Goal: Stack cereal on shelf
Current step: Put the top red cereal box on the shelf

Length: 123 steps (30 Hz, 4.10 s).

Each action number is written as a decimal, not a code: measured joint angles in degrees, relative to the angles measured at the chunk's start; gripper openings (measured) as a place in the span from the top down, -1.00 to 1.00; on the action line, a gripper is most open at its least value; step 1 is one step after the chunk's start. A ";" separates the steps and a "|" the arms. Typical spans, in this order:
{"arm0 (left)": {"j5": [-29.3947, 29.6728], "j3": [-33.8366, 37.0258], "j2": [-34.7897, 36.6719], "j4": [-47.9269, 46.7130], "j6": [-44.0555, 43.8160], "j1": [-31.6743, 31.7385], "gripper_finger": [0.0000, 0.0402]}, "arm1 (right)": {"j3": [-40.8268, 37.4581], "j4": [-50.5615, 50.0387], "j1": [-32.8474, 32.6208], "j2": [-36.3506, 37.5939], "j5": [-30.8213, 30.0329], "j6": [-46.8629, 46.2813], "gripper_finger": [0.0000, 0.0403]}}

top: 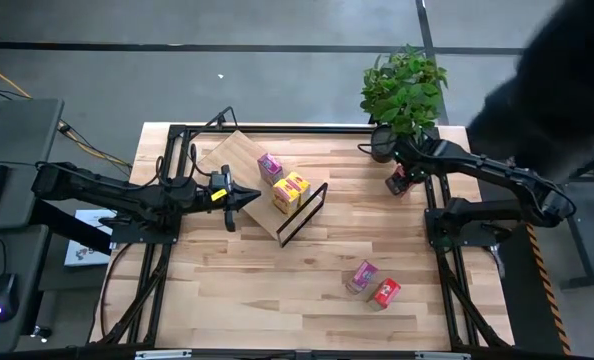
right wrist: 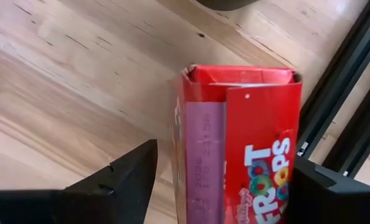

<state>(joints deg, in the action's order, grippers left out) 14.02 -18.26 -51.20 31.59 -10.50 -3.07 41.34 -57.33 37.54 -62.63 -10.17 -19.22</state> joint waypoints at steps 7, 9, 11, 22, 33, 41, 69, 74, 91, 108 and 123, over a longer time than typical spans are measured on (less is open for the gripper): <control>0.02 0.02 0.00 0.47 0.00 0.00 1.00 | 0.00 0.44 -0.02 0.06 0.02 -0.22 0.14; 0.02 0.02 0.00 1.37 0.00 0.00 1.00 | 0.37 -0.27 -0.04 0.09 0.37 -0.22 0.27; 0.02 0.02 0.02 1.38 0.00 0.00 1.00 | 1.55 -0.90 -0.04 0.17 2.10 -0.21 0.39; 0.04 0.02 0.00 1.89 0.15 0.00 1.00 | 12.36 -1.55 -12.11 6.10 17.80 -6.17 0.49; 0.04 0.02 1.70 5.23 4.18 -3.33 1.00 | 20.28 31.64 -33.33 0.17 11.73 -4.71 0.49; 0.06 0.02 7.90 5.21 5.61 -8.92 1.00 | 38.62 33.54 -36.23 -19.82 0.97 7.18 0.49; 6.82 0.02 8.87 2.64 8.17 -13.60 1.00 | 78.93 31.51 -21.74 -62.33 5.04 11.75 0.49; 6.82 0.02 8.81 2.60 8.10 -13.60 1.00 | 78.93 31.72 -21.65 -62.88 6.60 12.20 0.48; 7.54 0.02 8.74 2.11 7.69 -13.57 1.00 | 78.93 33.62 -21.40 -64.85 7.39 13.04 0.14; 7.91 0.02 8.74 1.22 7.69 -13.57 1.00 | 78.93 34.80 -20.97 -64.30 7.39 16.83 0.12; 7.93 0.02 8.74 -0.76 7.08 -13.60 1.00 | 77.72 21.75 -11.99 -62.23 10.66 22.51 0.78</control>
<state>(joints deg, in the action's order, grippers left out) 21.96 -18.24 -42.46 30.83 -3.42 -16.67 119.07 -35.58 25.55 -124.86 0.48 3.29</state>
